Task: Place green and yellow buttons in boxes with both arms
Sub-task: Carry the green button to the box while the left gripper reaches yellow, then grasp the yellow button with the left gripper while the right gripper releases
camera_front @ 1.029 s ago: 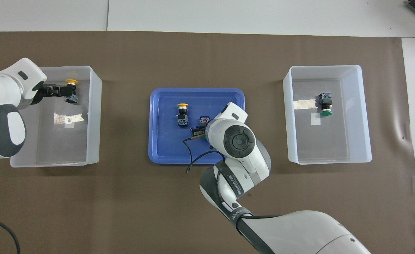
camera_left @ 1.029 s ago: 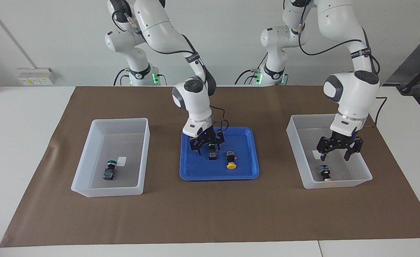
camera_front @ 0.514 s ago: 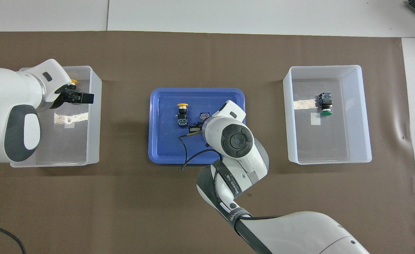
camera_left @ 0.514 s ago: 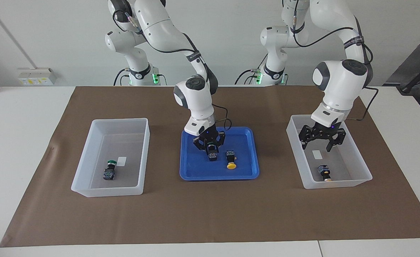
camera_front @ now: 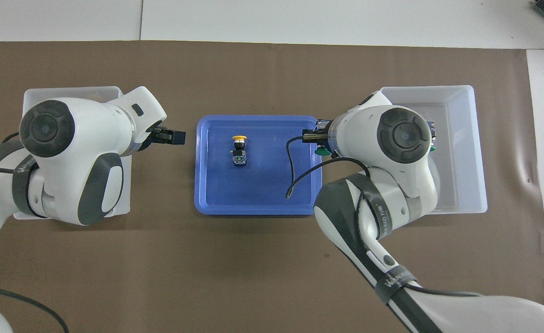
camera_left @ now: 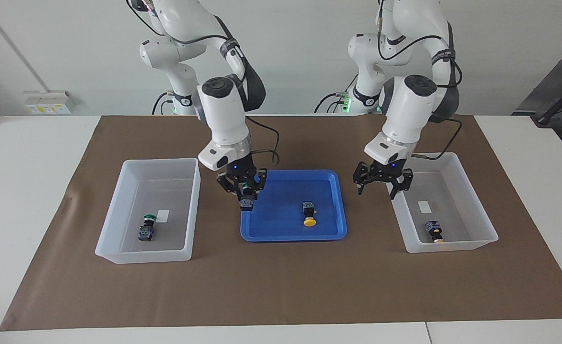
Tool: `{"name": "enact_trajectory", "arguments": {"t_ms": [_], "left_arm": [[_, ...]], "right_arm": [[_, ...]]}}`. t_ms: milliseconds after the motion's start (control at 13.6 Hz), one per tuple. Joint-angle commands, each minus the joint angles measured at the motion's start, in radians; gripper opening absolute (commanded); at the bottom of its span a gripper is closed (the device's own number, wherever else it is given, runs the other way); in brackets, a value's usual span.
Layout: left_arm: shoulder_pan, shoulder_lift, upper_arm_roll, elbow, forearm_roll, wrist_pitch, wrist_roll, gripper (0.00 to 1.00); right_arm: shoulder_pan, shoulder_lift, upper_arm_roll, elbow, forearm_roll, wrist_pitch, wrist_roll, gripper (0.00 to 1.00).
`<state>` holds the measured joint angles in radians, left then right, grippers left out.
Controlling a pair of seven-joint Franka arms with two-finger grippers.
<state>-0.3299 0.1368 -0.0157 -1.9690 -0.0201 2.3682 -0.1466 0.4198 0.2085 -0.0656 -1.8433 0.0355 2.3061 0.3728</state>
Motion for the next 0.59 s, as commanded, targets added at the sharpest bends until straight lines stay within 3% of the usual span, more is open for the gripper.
{"name": "enact_trajectory", "arguments": {"t_ms": [0, 220, 514], "left_arm": [[-0.084, 0.075, 0.017, 0.004, 0.000, 0.080, -0.172, 1.00], [-0.168, 0.159, 0.020, 0.019, 0.002, 0.131, -0.325, 1.00], [-0.212, 0.236, 0.017, 0.039, -0.001, 0.236, -0.399, 1.00]], "right_arm": [[-0.126, -0.053, 0.012, -0.027, 0.004, -0.060, -0.167, 0.00], [-0.252, -0.076, 0.012, -0.049, 0.006, -0.119, -0.371, 0.00], [-0.372, -0.112, 0.013, -0.174, 0.007, -0.113, -0.558, 0.00]]}}
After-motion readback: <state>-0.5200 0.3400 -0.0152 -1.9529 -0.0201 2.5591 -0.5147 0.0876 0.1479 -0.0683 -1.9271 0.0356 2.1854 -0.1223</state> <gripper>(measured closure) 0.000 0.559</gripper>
